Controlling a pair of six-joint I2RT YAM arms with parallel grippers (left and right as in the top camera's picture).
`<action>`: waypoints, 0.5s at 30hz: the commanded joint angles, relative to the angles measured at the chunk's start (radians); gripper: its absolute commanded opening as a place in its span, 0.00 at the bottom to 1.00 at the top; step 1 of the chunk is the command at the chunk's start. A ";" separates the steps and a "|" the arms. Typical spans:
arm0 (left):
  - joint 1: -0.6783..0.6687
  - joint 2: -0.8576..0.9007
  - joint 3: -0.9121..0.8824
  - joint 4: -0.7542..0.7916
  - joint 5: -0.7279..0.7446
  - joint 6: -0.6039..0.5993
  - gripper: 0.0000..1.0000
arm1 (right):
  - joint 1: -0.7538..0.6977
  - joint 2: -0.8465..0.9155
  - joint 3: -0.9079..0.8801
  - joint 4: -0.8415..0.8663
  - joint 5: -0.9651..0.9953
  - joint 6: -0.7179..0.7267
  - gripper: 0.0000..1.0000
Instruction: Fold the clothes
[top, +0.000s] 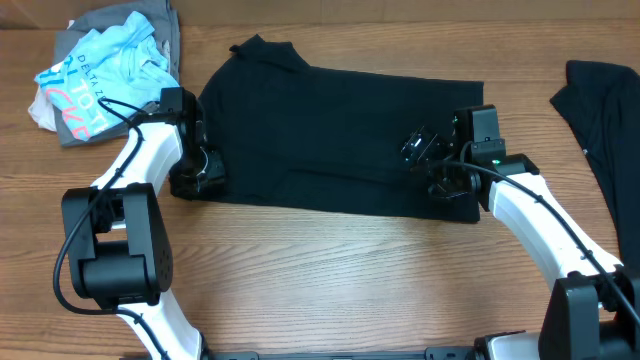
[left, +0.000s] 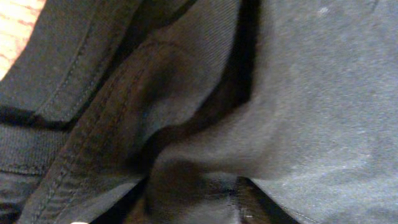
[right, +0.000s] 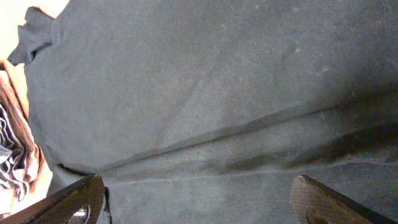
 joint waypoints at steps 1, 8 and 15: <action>-0.007 0.006 0.037 0.001 0.029 0.010 0.33 | 0.005 0.003 -0.003 0.008 0.016 -0.007 1.00; -0.006 0.006 0.057 0.002 0.055 -0.044 0.11 | 0.005 0.003 -0.003 0.008 0.023 -0.006 1.00; -0.006 0.006 0.086 0.072 0.079 -0.109 0.04 | 0.005 0.003 -0.003 0.008 0.026 -0.006 1.00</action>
